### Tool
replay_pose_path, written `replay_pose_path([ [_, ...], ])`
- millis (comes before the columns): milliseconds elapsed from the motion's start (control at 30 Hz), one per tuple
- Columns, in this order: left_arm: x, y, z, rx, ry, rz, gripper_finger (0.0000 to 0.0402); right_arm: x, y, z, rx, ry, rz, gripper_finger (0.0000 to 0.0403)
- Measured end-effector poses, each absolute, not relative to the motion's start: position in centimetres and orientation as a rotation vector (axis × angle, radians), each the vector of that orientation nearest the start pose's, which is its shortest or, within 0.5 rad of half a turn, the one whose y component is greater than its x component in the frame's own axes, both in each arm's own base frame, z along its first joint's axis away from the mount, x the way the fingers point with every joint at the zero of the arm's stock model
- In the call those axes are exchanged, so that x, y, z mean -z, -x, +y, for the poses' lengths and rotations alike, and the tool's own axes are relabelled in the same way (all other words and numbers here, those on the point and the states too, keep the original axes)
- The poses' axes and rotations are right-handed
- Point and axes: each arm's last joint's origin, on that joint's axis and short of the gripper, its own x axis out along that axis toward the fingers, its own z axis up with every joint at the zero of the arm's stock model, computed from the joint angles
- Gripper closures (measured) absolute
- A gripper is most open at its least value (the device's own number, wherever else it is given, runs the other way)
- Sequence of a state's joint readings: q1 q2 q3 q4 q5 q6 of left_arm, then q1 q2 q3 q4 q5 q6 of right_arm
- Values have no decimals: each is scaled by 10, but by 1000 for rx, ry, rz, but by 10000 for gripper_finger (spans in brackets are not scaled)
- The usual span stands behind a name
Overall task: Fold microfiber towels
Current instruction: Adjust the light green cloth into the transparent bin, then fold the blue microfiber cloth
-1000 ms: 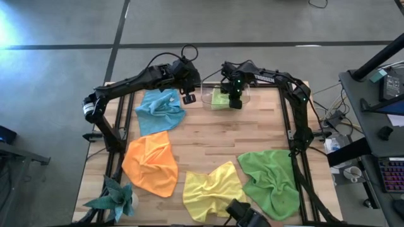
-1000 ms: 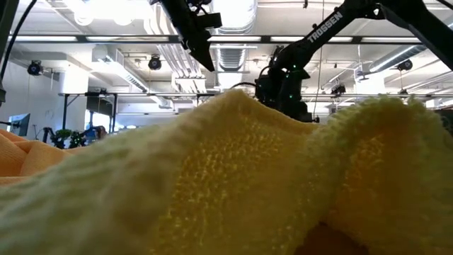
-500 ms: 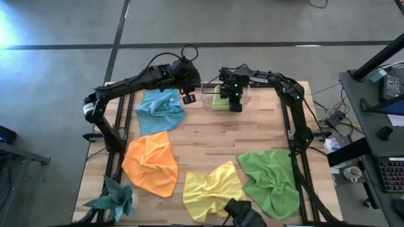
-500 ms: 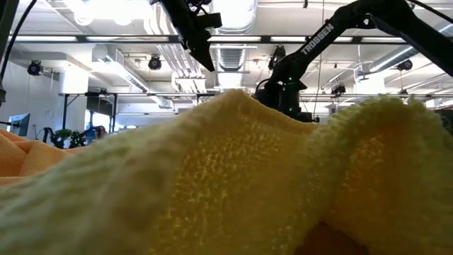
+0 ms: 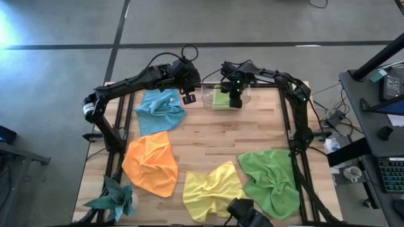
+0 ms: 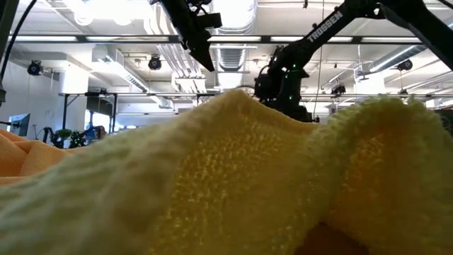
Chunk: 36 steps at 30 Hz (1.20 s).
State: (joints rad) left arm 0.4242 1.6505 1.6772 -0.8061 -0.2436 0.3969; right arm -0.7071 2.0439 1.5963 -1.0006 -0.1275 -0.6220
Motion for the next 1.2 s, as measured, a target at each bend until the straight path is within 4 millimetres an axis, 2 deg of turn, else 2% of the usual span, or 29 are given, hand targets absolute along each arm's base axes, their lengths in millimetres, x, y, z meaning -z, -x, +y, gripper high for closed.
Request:
replay_pose_path([
  [167,-362,-315,148,-454,-266,958,323,-228,-293,-246,110,-117,1353,394],
  [367,-355,-308,142,-440,-205,1058,323,-283,-269,-224,197,-93,1221,394],
  [567,-347,-307,134,-438,-160,1082,323,-320,-240,-196,285,-81,1079,394],
  [700,-331,-300,122,-413,-152,1122,323,-324,-225,-174,323,-113,1012,394],
  [900,-311,-278,99,-413,-106,1112,323,-319,-213,-137,338,-187,924,394],
  [1200,-299,-240,75,-463,49,1070,323,-313,-214,-97,316,-305,798,394],
])
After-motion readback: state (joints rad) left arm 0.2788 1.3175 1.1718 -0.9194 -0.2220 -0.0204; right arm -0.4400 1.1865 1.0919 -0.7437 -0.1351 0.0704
